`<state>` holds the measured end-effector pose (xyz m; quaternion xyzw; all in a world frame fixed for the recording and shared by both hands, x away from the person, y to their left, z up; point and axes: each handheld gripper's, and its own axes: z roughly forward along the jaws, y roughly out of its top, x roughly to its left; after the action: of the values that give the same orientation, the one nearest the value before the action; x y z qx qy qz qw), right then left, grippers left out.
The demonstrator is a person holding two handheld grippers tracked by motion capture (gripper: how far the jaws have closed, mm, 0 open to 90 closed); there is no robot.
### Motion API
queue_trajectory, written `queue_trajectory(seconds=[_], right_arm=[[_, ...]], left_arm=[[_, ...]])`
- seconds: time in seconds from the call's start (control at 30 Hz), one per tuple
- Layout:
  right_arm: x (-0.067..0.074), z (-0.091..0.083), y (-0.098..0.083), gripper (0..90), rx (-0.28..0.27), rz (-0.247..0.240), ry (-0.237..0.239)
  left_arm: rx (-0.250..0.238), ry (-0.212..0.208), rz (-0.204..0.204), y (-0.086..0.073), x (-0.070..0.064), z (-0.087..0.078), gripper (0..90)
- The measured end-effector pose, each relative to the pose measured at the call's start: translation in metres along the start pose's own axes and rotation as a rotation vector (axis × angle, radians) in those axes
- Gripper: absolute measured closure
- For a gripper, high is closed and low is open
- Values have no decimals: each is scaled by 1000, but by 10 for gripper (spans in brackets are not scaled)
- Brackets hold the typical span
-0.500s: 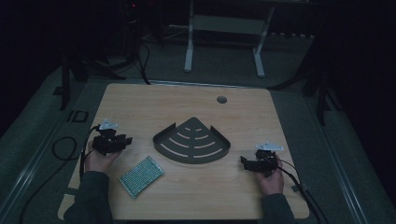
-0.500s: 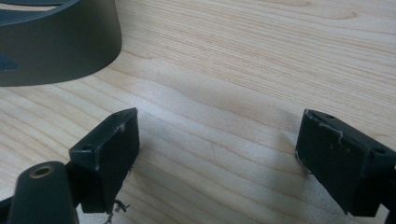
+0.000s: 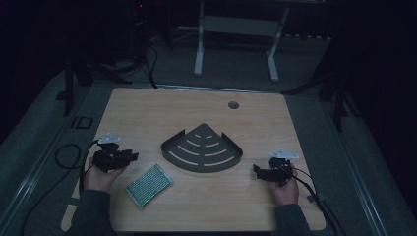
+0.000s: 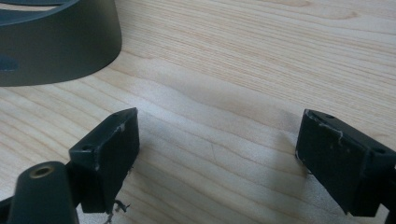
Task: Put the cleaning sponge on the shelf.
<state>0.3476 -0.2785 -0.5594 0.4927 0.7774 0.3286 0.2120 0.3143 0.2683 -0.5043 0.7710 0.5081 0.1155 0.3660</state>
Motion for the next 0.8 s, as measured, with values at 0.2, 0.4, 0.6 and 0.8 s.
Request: queue_trajectory(seconds=[0.2,0.4,0.6,0.8], right_arm=[[0,0,0,132,0,0,0],[0,0,0,131,1,1,0],[0,0,0,132,1,0,0],[0,0,0,131,0,0,0]], left_arm=[[60,-28,34,-10,-17,-1,751],[100,-43,84,-20,-33,-1,840],[139,-52,115,-27,-45,1,882],[191,-36,164,-33,-56,4,898]])
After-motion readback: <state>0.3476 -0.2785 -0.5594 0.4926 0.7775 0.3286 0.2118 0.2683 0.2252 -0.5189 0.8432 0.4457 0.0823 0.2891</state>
